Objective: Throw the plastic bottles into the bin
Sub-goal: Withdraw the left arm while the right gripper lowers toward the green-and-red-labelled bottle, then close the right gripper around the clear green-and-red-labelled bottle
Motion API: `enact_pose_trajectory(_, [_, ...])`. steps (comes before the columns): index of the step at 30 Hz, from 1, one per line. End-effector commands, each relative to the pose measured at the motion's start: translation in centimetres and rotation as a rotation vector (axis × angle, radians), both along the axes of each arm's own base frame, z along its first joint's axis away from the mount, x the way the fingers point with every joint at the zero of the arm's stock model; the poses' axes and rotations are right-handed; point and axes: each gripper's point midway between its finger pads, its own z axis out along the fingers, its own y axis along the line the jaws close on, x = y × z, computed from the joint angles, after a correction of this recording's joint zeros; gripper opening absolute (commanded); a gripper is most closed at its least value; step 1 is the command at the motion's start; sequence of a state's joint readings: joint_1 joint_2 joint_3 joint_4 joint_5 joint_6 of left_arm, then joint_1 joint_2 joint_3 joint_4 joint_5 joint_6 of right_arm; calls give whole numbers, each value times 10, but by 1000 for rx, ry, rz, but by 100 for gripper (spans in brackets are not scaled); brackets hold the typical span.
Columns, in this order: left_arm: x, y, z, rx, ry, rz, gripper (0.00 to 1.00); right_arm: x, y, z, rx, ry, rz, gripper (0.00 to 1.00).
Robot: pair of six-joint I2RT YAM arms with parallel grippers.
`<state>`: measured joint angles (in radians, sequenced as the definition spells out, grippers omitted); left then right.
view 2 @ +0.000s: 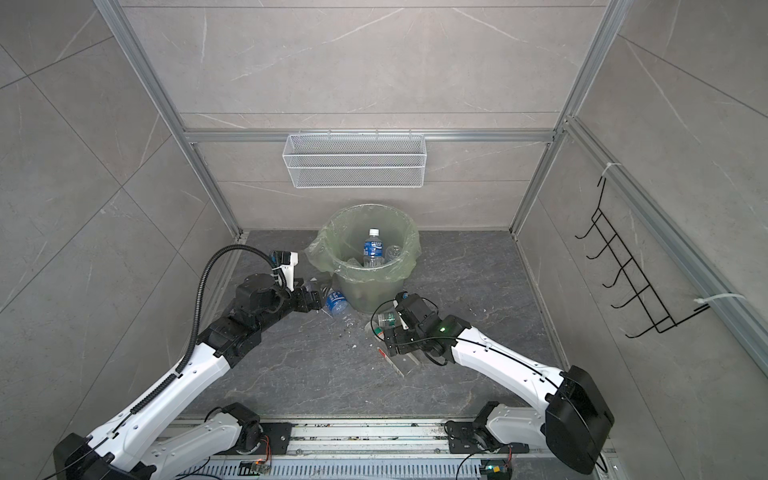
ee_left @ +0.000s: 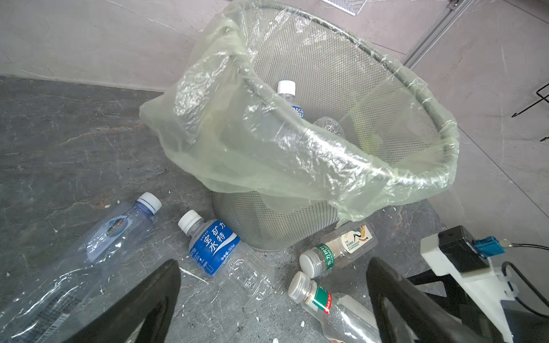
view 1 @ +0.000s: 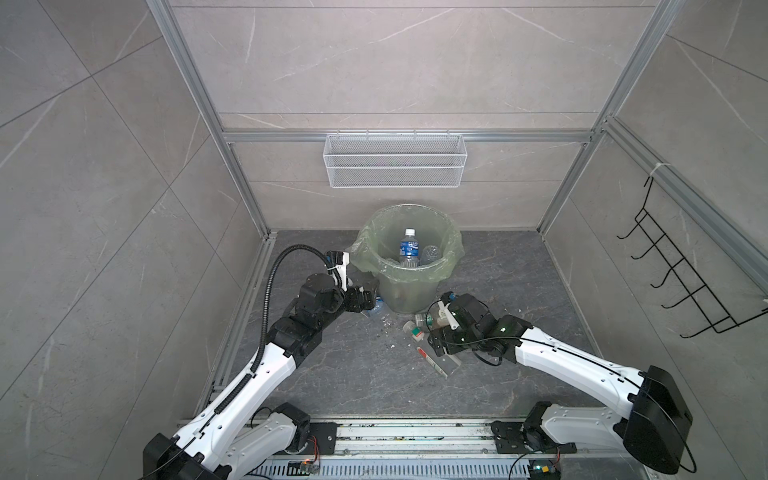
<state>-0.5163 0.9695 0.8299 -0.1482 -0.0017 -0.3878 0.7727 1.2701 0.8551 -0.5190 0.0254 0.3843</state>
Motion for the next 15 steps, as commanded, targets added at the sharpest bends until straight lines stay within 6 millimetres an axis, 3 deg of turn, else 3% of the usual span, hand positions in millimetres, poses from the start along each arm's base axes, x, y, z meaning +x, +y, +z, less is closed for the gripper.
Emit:
enact_pose_trajectory(1, [-4, 6, 1, -71, -12, 39, 99, -6, 4, -9, -36, 25, 35, 97])
enact_pose_trajectory(6, [-13, 11, -29, -72, 47, 51, 99, -13, 13, -21, -93, 55, 90, 96])
enact_pose_trajectory(15, [-22, 18, -60, -33, 114, 62, 98, -16, 19, -40, -180, 90, 119, 96])
